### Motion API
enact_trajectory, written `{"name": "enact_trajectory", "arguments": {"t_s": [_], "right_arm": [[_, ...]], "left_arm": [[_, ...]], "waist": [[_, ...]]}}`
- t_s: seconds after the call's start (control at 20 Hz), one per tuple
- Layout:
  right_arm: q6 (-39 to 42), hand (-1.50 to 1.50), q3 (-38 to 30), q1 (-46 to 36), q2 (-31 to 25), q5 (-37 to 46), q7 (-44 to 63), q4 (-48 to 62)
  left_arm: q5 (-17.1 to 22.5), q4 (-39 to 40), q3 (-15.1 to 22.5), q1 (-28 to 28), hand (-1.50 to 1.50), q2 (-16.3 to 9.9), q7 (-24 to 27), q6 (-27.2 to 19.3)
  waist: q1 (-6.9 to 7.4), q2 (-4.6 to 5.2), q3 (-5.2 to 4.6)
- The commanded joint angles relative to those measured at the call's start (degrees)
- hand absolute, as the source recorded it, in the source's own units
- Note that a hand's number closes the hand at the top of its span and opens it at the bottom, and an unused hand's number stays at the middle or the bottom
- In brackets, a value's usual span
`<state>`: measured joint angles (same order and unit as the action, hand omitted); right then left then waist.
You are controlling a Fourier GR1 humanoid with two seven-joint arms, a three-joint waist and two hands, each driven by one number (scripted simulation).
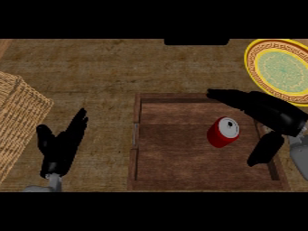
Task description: Pick the can from the tray and place it in the plate
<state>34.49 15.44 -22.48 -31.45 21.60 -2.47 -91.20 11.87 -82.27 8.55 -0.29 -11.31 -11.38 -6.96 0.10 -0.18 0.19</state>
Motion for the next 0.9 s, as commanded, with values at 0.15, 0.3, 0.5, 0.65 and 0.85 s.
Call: {"name": "enact_trajectory", "arguments": {"t_s": [0.15, 0.3, 0.5, 0.65, 0.85], "right_arm": [[-3.4, -1.50, 0.2, 2.8, 1.0, 10.3, -2.1, 0.5], [-0.3, -1.50, -1.6, -4.4, 3.8, 11.1, -1.1, 7.1], [-2.2, -1.50, -0.8, 0.4, 6.1, 15.6, -5.0, 6.6], [-2.2, -1.50, 0.5, 2.0, 7.9, 18.3, -3.7, 5.5], [-3.1, -1.50, 1.9, -0.2, 8.9, 21.9, -7.6, 12.1]], "left_arm": [[-2.4, -3.3, 1.0, 4.9, 0.00, 0.8, -0.3, 0.0], [-2.2, 1.0, -0.3, 1.1, 0.00, 1.7, -0.4, 1.2], [-1.5, -0.4, -4.0, -0.8, 0.00, 0.0, -2.4, 3.1], [-3.6, 0.1, -1.8, -0.7, 0.00, 2.9, -2.7, 1.5], [-2.3, 2.2, -3.5, -0.1, 0.00, 2.4, 0.4, 4.1]], "waist": [[0.14, 0.14, -0.18], [0.32, 0.25, -0.19], [0.09, 0.20, -0.18], [0.01, 0.17, -0.18], [0.25, 0.24, -0.18]]}}
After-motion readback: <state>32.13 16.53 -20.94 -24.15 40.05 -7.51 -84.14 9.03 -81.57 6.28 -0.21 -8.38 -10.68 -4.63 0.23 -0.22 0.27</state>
